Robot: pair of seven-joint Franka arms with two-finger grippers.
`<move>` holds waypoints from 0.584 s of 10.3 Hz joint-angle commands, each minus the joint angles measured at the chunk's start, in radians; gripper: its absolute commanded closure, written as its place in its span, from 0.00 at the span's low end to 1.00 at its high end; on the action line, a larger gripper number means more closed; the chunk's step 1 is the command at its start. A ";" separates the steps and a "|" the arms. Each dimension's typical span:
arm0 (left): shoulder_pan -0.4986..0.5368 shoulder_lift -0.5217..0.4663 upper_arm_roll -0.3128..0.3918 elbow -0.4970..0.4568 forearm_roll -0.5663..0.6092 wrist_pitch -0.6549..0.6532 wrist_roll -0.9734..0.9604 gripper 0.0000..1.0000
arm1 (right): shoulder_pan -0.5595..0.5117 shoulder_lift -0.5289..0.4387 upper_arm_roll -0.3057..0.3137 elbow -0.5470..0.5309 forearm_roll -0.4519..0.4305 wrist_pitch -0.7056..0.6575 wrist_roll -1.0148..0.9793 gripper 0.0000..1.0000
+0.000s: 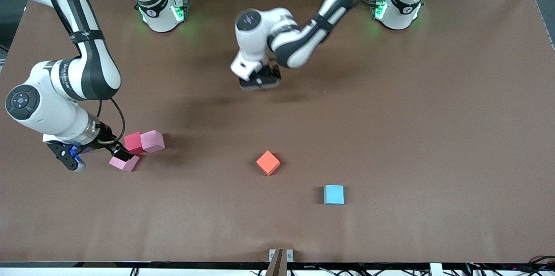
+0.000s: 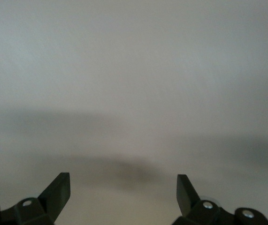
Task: Arrange blocks into number 1
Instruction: 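Move the left gripper to the cyan cube while the right gripper lowers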
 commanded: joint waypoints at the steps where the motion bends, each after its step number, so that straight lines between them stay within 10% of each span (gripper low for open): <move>1: 0.091 0.003 0.057 0.019 0.003 -0.012 -0.075 0.00 | 0.007 0.004 -0.002 0.000 0.010 -0.001 0.020 0.00; 6: 0.222 0.134 0.118 0.209 0.000 -0.010 -0.069 0.00 | -0.004 0.054 -0.009 0.000 0.013 0.008 0.129 0.00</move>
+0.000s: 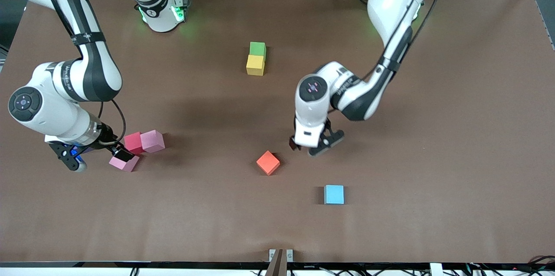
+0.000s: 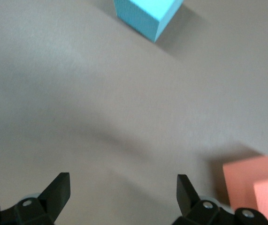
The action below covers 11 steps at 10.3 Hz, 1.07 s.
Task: Arrange blocks into number 1
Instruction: 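Move the left gripper to the cyan cube while the right gripper lowers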
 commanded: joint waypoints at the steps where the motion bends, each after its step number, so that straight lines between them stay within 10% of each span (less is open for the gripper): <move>1: -0.022 0.055 0.057 0.080 -0.001 -0.011 -0.032 0.00 | 0.007 0.056 0.001 0.005 0.011 0.012 0.166 0.00; 11: 0.073 0.117 0.100 0.118 -0.042 0.133 0.646 0.00 | 0.017 0.022 0.014 -0.243 0.062 0.221 0.341 0.00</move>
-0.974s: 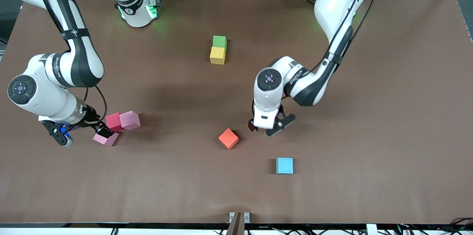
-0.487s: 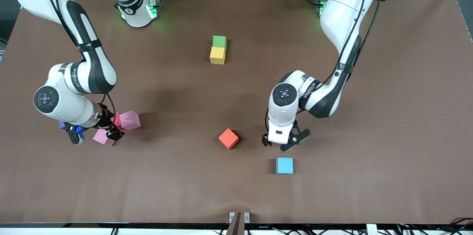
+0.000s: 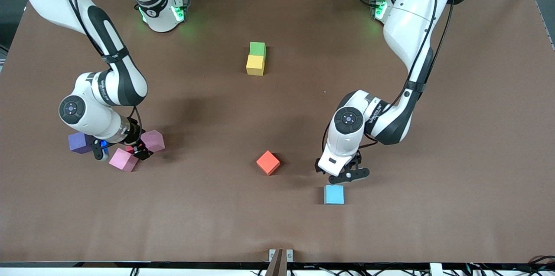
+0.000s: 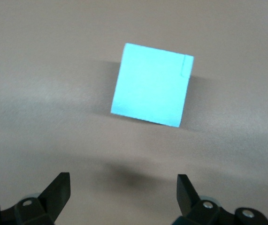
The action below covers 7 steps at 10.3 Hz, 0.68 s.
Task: Arrange blocks into number 1
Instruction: 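Move the left gripper to the cyan cube while the right gripper lowers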
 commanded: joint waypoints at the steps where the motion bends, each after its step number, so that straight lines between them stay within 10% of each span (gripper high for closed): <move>1: 0.006 0.054 0.003 0.057 -0.020 0.095 0.061 0.00 | -0.007 -0.039 0.016 -0.033 0.014 -0.048 0.017 0.00; 7: -0.007 0.091 0.068 0.057 -0.014 0.237 0.063 0.00 | -0.016 -0.025 0.023 -0.035 0.008 -0.038 0.000 0.00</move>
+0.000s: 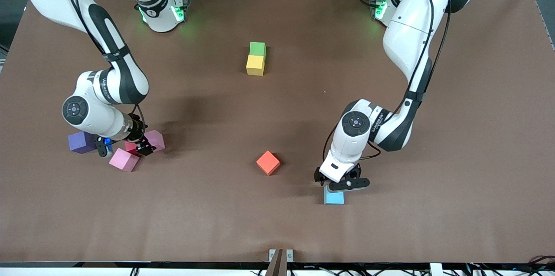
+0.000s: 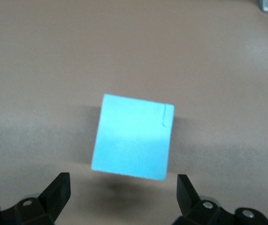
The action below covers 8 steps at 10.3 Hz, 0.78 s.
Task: Arrange blocks into number 1
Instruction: 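Grasp the cyan cube with the left gripper while the right grasps lavender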
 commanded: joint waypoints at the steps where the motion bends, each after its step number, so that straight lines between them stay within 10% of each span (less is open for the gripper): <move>1: -0.013 0.037 0.031 0.028 -0.012 0.074 0.024 0.00 | -0.016 -0.016 0.013 -0.025 0.008 0.007 -0.005 0.00; 7: -0.054 0.071 0.084 0.042 -0.012 0.164 0.013 0.00 | -0.013 0.036 0.013 -0.037 -0.006 0.108 -0.007 0.00; 8: -0.052 0.068 0.083 0.042 -0.014 0.164 0.009 0.27 | -0.013 0.042 0.013 -0.039 -0.012 0.129 -0.008 0.00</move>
